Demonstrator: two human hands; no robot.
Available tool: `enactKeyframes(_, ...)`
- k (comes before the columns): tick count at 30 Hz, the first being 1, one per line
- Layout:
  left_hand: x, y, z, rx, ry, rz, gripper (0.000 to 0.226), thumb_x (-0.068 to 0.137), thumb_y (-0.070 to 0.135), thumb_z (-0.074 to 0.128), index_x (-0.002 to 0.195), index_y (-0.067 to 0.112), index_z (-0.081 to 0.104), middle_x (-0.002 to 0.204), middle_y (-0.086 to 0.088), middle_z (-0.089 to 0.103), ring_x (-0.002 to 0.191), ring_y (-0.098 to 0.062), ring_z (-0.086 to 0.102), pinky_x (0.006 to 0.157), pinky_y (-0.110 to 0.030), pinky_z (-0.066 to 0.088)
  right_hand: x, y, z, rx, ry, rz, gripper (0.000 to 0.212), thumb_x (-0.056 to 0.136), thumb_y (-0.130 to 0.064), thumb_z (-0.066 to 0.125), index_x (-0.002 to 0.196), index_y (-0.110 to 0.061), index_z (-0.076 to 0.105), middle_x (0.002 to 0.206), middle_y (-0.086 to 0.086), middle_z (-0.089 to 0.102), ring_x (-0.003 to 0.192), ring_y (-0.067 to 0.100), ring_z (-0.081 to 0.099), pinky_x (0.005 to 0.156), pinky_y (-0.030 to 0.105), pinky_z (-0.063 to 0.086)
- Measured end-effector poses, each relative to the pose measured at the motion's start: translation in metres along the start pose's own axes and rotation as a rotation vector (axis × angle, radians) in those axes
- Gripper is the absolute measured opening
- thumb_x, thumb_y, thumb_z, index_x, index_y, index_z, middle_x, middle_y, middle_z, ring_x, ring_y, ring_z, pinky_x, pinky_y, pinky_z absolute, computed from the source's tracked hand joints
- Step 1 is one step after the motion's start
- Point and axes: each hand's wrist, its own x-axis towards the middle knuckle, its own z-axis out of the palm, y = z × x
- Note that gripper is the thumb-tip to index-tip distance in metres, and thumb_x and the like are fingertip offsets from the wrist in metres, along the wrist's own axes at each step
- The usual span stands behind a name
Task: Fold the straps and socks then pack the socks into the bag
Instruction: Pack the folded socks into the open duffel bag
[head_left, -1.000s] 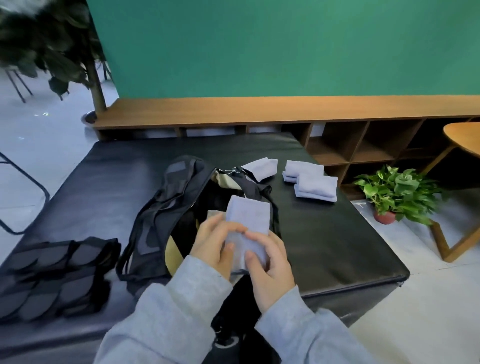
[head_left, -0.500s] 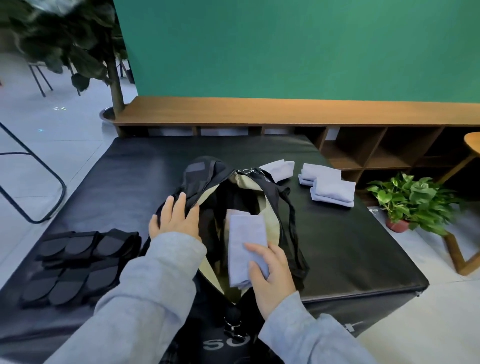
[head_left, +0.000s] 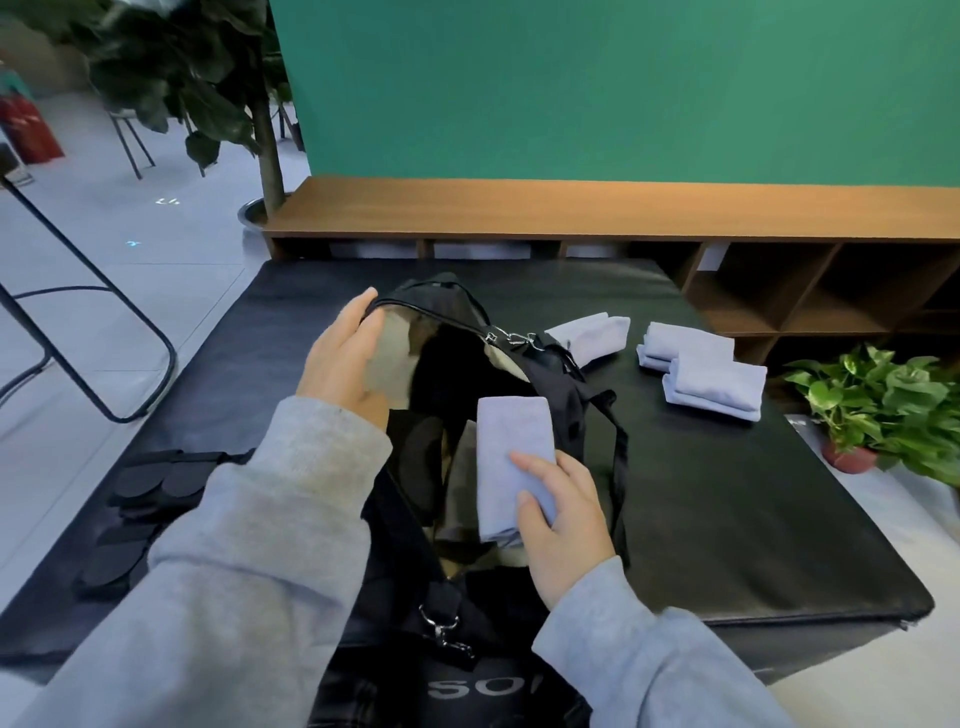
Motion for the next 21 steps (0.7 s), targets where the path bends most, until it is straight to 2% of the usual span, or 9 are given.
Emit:
enactKeyframes(3, -0.006, -0.005, 0.003, 0.016, -0.069, 0.077, 0.075, 0.077, -0.023, 0.039, 0.145, 0.005, 0.024, 0.154, 0.003, 0.017, 0.141, -0.014, 0.015, 0.105, -0.01, 0.01, 0.005, 0.001, 0.001, 0.005, 0.01, 0.021, 0.031, 0.096, -0.006, 0.045, 0.117, -0.027, 0.055, 0.13, -0.01, 0.03, 0.115, 0.001, 0.035, 0.08, -0.01, 0.022)
enactKeyframes(5, -0.012, -0.005, 0.002, -0.004, -0.072, 0.063, 0.077, 0.075, -0.025, 0.037, 0.144, 0.007, 0.027, 0.151, 0.009, 0.017, 0.141, -0.013, 0.015, 0.105, -0.011, 0.01, 0.006, 0.0, 0.004, 0.005, 0.006, 0.024, 0.032, 0.096, -0.006, 0.045, 0.119, -0.026, 0.055, 0.13, -0.011, 0.03, 0.116, 0.001, 0.035, 0.08, -0.011, 0.021)
enactKeyframes(9, -0.015, -0.008, 0.003, -0.063, -0.109, 0.042, 0.078, 0.075, -0.028, 0.035, 0.143, 0.008, 0.028, 0.139, 0.021, 0.013, 0.138, -0.004, 0.015, 0.095, 0.007, 0.006, 0.003, -0.004, 0.014, -0.019, -0.042, -0.019, 0.033, 0.097, -0.008, 0.045, 0.114, -0.036, 0.051, 0.133, -0.011, 0.028, 0.122, -0.001, 0.032, 0.081, -0.01, 0.02)
enactKeyframes(14, -0.018, -0.011, 0.002, -0.076, -0.131, 0.022, 0.08, 0.073, -0.03, 0.033, 0.142, 0.011, 0.032, 0.136, 0.024, 0.016, 0.128, 0.005, 0.017, 0.089, 0.011, 0.008, 0.002, 0.002, 0.031, -0.062, -0.09, 0.009, 0.035, 0.098, -0.009, 0.042, 0.124, -0.028, 0.053, 0.134, -0.014, 0.026, 0.118, -0.002, 0.032, 0.079, -0.008, 0.025)
enactKeyframes(17, -0.021, -0.012, -0.001, -0.078, -0.149, 0.026, 0.08, 0.072, -0.031, 0.033, 0.141, 0.01, 0.033, 0.135, 0.024, 0.016, 0.13, 0.003, 0.017, 0.087, 0.012, 0.008, 0.005, 0.011, 0.031, -0.126, -0.072, 0.088, 0.037, 0.098, -0.008, 0.04, 0.127, -0.027, 0.051, 0.14, -0.009, 0.026, 0.111, -0.002, 0.031, 0.077, -0.002, 0.028)
enactKeyframes(19, -0.022, -0.016, -0.004, -0.088, -0.161, 0.027, 0.08, 0.072, -0.032, 0.033, 0.141, 0.009, 0.033, 0.134, 0.022, 0.016, 0.13, 0.002, 0.017, 0.09, 0.01, 0.009, 0.005, 0.014, 0.025, -0.126, -0.052, 0.124, 0.038, 0.098, -0.007, 0.039, 0.128, -0.025, 0.051, 0.139, -0.007, 0.026, 0.113, -0.001, 0.031, 0.082, 0.001, 0.026)
enactKeyframes(21, -0.024, -0.021, -0.006, -0.089, -0.154, 0.026, 0.079, 0.072, -0.032, 0.034, 0.14, 0.008, 0.033, 0.135, 0.02, 0.018, 0.136, -0.004, 0.019, 0.097, 0.003, 0.011, 0.005, 0.014, 0.015, -0.088, 0.018, 0.113, 0.036, 0.097, -0.005, 0.04, 0.127, -0.021, 0.053, 0.138, -0.004, 0.03, 0.12, 0.003, 0.035, 0.081, -0.004, 0.023)
